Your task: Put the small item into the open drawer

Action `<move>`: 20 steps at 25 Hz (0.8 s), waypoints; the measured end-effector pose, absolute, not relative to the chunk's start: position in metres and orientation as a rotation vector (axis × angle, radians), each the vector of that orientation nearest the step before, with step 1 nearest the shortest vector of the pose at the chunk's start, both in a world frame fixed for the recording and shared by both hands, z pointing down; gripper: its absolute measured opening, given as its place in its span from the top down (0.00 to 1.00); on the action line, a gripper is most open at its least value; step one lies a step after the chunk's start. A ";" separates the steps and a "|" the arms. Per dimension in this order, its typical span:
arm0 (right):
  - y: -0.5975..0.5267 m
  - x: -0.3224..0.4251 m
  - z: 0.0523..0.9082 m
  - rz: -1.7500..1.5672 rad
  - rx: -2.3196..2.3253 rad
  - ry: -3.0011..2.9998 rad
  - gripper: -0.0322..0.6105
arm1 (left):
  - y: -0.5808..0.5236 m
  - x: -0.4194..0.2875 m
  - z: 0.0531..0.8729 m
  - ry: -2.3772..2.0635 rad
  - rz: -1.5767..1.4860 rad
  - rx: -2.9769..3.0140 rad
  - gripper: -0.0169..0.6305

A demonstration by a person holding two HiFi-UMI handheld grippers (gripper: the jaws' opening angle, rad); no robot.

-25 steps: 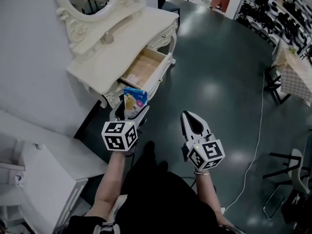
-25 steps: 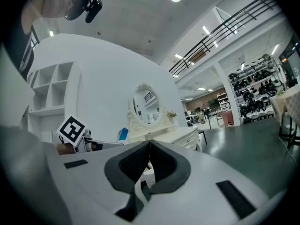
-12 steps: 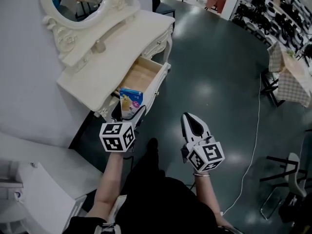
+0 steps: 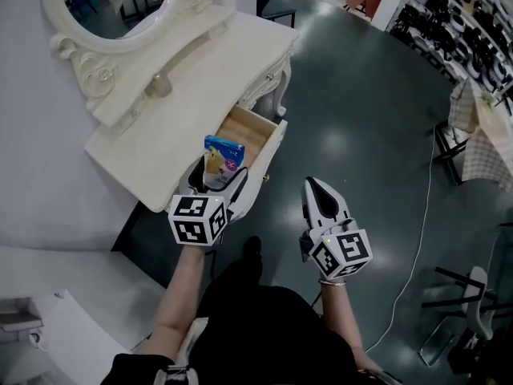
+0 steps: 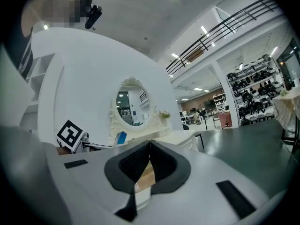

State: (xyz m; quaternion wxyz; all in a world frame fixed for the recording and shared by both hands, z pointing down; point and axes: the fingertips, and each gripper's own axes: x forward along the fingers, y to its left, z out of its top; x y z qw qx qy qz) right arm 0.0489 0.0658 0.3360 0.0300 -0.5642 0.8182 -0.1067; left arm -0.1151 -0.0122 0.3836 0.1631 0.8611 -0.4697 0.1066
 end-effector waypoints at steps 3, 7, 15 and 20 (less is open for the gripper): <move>0.042 0.048 0.335 -0.323 -1.756 2.508 0.94 | -0.033 -0.115 0.383 -1.325 0.305 2.464 0.31; 0.020 0.048 0.333 -0.320 -1.762 2.504 0.94 | -0.055 -0.115 0.382 -1.317 0.311 2.477 0.31; -0.008 0.052 0.336 -0.328 -1.764 2.515 0.94 | -0.085 -0.107 0.390 -1.308 0.351 2.474 0.31; -0.030 0.058 0.338 -0.332 -1.742 2.528 0.94 | -0.104 -0.101 0.400 -1.313 0.385 2.454 0.31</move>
